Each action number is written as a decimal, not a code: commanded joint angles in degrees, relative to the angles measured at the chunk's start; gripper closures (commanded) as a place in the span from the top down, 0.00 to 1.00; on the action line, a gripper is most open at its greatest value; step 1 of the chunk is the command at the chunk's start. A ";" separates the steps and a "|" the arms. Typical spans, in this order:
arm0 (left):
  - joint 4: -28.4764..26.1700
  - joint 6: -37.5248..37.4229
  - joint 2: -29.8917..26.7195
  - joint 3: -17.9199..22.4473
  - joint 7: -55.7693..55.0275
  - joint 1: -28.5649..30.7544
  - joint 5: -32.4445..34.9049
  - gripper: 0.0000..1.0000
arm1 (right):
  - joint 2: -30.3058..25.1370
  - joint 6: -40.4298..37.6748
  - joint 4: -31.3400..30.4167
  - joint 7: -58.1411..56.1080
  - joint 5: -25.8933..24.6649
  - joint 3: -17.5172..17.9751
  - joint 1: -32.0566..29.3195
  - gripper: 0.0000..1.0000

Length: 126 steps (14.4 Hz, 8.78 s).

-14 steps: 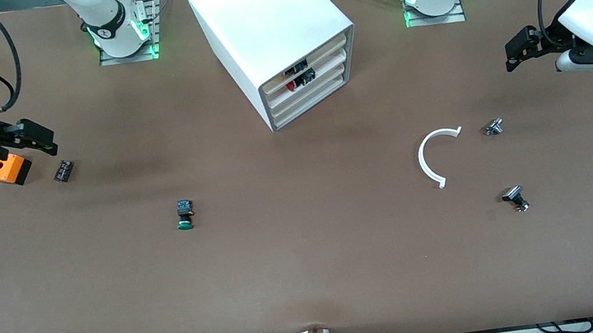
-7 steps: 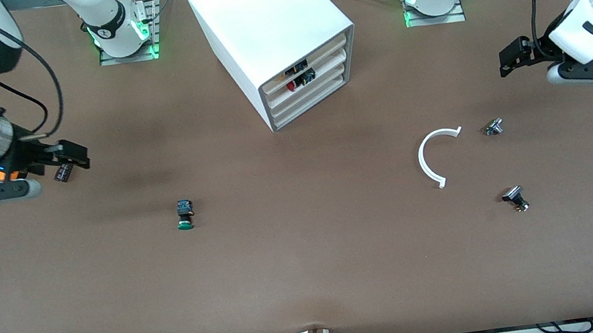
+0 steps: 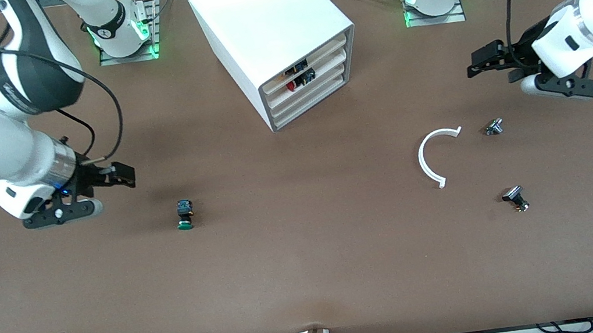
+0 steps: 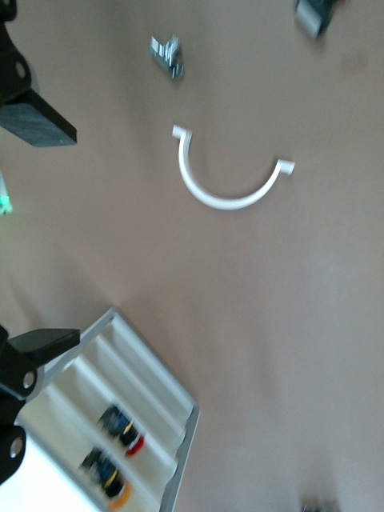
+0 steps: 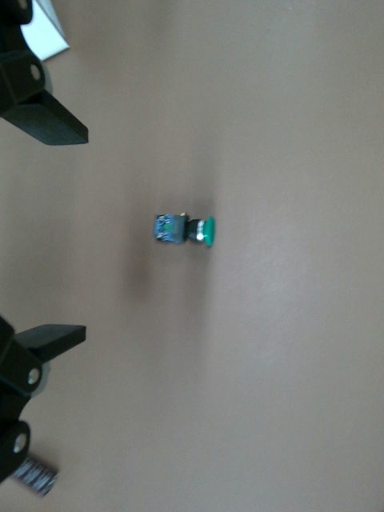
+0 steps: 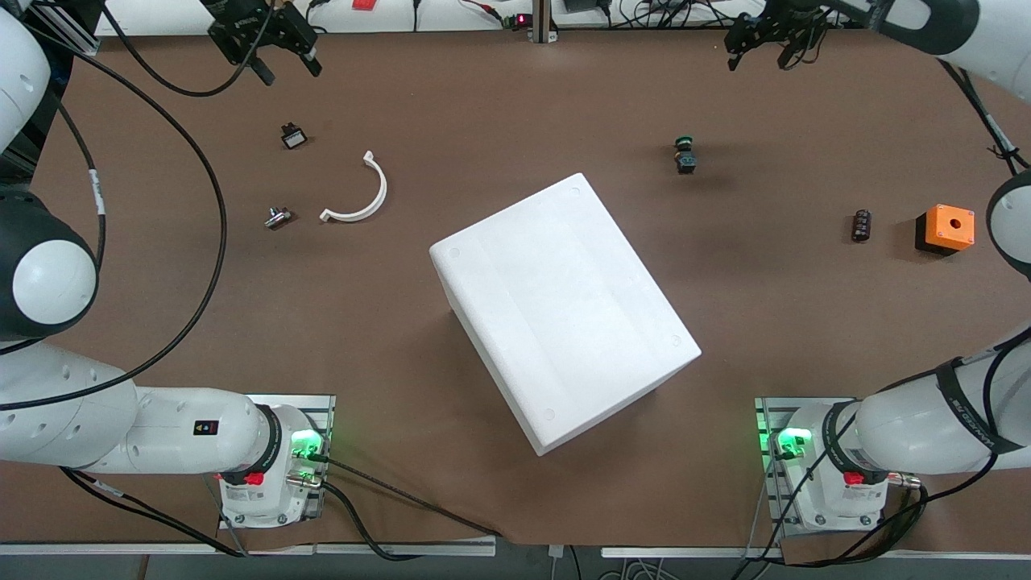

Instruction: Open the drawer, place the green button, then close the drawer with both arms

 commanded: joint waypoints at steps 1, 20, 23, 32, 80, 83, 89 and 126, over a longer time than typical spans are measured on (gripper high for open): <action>1.54 -3.88 4.13 -0.02 3.60 -0.07 -8.85 1.00 | 1.82 7.20 -3.80 -1.30 0.82 -0.14 0.21 0.99; -24.29 16.39 24.00 -7.05 59.50 -2.96 -42.56 0.67 | 16.32 36.94 -16.12 -1.21 -0.06 -0.32 4.34 0.58; -27.98 20.71 24.88 -8.72 66.00 -3.14 -46.58 0.60 | 16.67 36.94 -16.03 -1.21 -0.32 -0.50 4.26 0.37; -33.18 25.20 24.97 -9.51 68.03 -7.97 -54.86 0.50 | 15.18 23.27 -8.24 6.85 0.20 -0.23 4.43 0.00; -17.89 23.62 29.63 -5.65 65.57 -4.28 -46.51 0.00 | 20.45 7.76 29.15 99.41 1.26 -0.50 34.22 0.00; -17.89 23.53 29.37 -5.47 66.01 -2.97 -46.16 0.19 | 23.61 8.11 28.88 105.47 -2.86 -0.50 37.29 0.00; -12.90 15.21 26.90 -5.29 59.82 1.85 -39.69 1.00 | 26.25 15.31 22.99 111.11 -4.10 -0.58 40.99 0.00; -9.96 38.37 26.29 -6.09 -47.19 -19.83 12.46 1.00 | 2.37 -13.95 16.16 20.07 2.66 -11.47 13.57 1.00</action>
